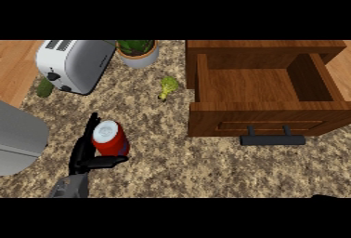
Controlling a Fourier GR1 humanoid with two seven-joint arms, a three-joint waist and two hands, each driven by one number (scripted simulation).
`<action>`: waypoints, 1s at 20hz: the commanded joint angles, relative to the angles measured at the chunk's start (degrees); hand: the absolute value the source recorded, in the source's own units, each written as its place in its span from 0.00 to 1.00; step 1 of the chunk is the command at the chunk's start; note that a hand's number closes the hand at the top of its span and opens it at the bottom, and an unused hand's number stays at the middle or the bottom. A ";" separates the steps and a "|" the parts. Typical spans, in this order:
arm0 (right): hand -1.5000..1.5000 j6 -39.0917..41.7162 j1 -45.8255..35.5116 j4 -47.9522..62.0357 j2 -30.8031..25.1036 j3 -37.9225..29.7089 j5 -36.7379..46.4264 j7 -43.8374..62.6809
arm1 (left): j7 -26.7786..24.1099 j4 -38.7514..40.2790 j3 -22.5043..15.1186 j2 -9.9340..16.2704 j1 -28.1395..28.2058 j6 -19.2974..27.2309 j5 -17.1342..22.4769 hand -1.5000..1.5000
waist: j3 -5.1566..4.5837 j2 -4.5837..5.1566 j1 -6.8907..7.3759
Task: Pick up the can, place it into the drawer and close the drawer
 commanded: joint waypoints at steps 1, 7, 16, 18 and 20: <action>0.00 -0.86 -2.53 4.45 0.81 0.65 2.46 -3.17 | -1.04 7.10 -0.13 -0.30 -5.65 -1.22 -0.32 0.00 | -0.03 0.11 0.02; 0.00 1.33 -1.63 -0.19 -2.85 -4.18 -3.88 1.80 | -1.65 6.77 -0.37 -2.08 -7.96 -4.06 1.46 1.00 | -0.01 -0.02 -0.01; 0.00 -0.46 -1.94 0.01 0.12 -1.48 0.28 -0.13 | -6.29 15.30 1.11 -2.81 -16.49 -1.77 1.39 1.00 | -0.05 0.17 -0.35; 0.00 -0.44 -1.58 -1.06 0.18 -0.82 1.63 0.29 | -7.10 16.55 1.87 -2.87 -17.33 -0.62 1.93 1.00 | -0.05 0.16 -0.28; 0.00 -1.22 -3.12 -1.74 0.04 -0.08 1.70 2.13 | -3.77 18.16 4.37 -2.50 -22.03 0.76 4.04 1.00 | -0.08 0.27 -0.53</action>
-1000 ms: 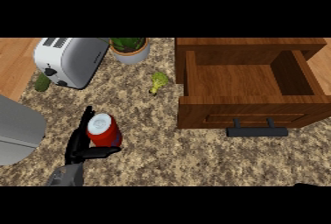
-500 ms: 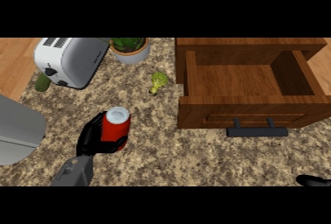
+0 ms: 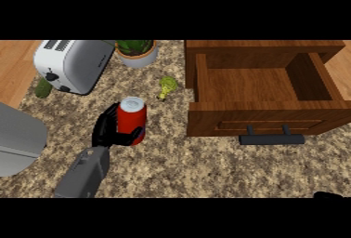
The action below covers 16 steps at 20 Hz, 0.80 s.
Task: Pick up the can, place it into the drawer and close the drawer
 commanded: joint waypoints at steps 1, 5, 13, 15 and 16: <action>0.00 -2.43 -0.65 -0.35 2.53 3.70 5.23 -0.15 | 1.12 3.02 1.97 -3.05 -6.14 5.25 1.41 1.00 | -0.03 0.10 -0.12; 0.00 2.69 2.01 -1.09 -2.49 -4.72 -4.30 -0.38 | -0.44 -0.27 -0.86 -3.71 -4.70 5.35 2.62 1.00 | 0.03 -0.15 -0.12; 0.00 -1.54 -1.60 0.10 0.28 -0.06 2.52 0.60 | 17.03 -16.83 -7.08 -3.78 -9.65 7.51 2.24 1.00 | 0.09 -0.61 1.23; 0.00 -0.61 -1.71 1.56 -0.63 -0.52 2.31 0.34 | 17.31 -19.74 -13.00 -3.77 -7.18 10.25 4.50 1.00 | 0.07 -0.49 0.77; 0.00 0.07 0.04 0.81 -1.18 -2.54 0.94 -0.09 | 23.38 -21.69 -9.36 -3.78 -10.79 9.05 2.08 1.00 | 0.09 -0.53 0.92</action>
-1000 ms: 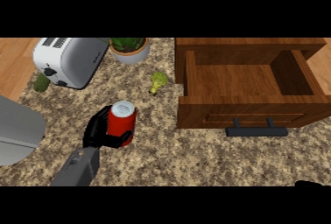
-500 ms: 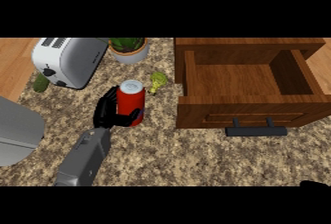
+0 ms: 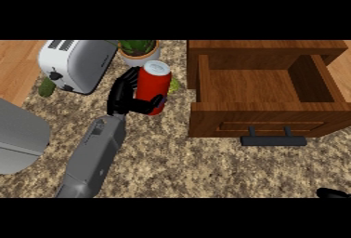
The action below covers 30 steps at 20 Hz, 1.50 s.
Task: Pick up the can, place it into the drawer and close the drawer
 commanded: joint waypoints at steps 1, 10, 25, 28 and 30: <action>0.00 -0.76 -1.10 2.28 0.90 0.75 1.68 -1.96 | 9.37 -5.70 -4.99 -0.92 -4.97 5.15 2.05 1.00 | 0.02 0.03 -0.20; 0.00 -1.31 -4.09 1.95 -1.43 -1.39 -0.92 2.00 | 26.35 -20.77 -11.19 -0.95 -11.70 13.41 3.73 1.00 | 0.01 0.07 -0.15; 0.00 0.40 -1.17 -1.49 -1.46 -1.91 -2.61 1.34 | 32.66 -2.07 -12.51 -0.97 -36.88 20.41 6.42 1.00 | 0.04 0.49 -2.10; 0.00 0.51 -1.29 0.91 -0.72 -1.18 -0.60 -2.13 | 33.33 2.47 -12.02 -0.97 -42.04 20.14 7.30 1.00 | 0.06 0.64 -2.22; 0.00 -2.31 -5.08 -1.74 -1.38 0.34 0.38 4.67 | 33.22 4.37 -14.52 -0.97 -43.28 19.79 8.74 1.00 | 0.02 0.65 -2.26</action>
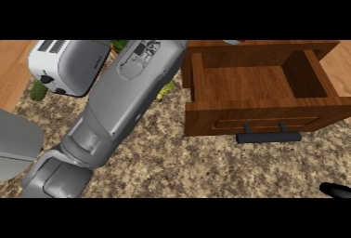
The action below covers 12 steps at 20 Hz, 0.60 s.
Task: Pick up the can, place it into the drawer and close the drawer
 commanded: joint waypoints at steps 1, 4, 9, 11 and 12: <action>0.00 -0.97 -3.51 0.80 -0.93 0.91 0.50 2.22 | -0.53 6.58 -2.74 -0.02 -5.21 1.57 3.68 1.00 | 0.00 0.25 -0.74; 0.00 -0.70 -3.75 1.10 -1.42 0.67 0.76 1.75 | -0.46 10.32 -3.01 -0.02 -10.34 2.33 5.13 1.00 | 0.04 0.43 -1.45; 0.00 -0.49 -4.19 1.78 -1.87 -0.41 -0.84 1.80 | -5.07 16.75 -4.25 -0.02 -9.87 1.53 6.44 1.00 | 0.08 0.78 -2.23; 0.00 -0.59 -4.98 0.78 -1.77 1.31 -0.16 3.08 | -3.41 17.43 -6.57 -0.02 -12.70 5.06 8.23 1.00 | 0.10 0.83 -3.12; 0.00 -0.48 -5.37 3.77 -1.59 1.00 0.09 1.34 | -5.38 17.28 -8.00 -0.02 -11.79 5.47 8.51 1.00 | 0.14 0.96 -3.23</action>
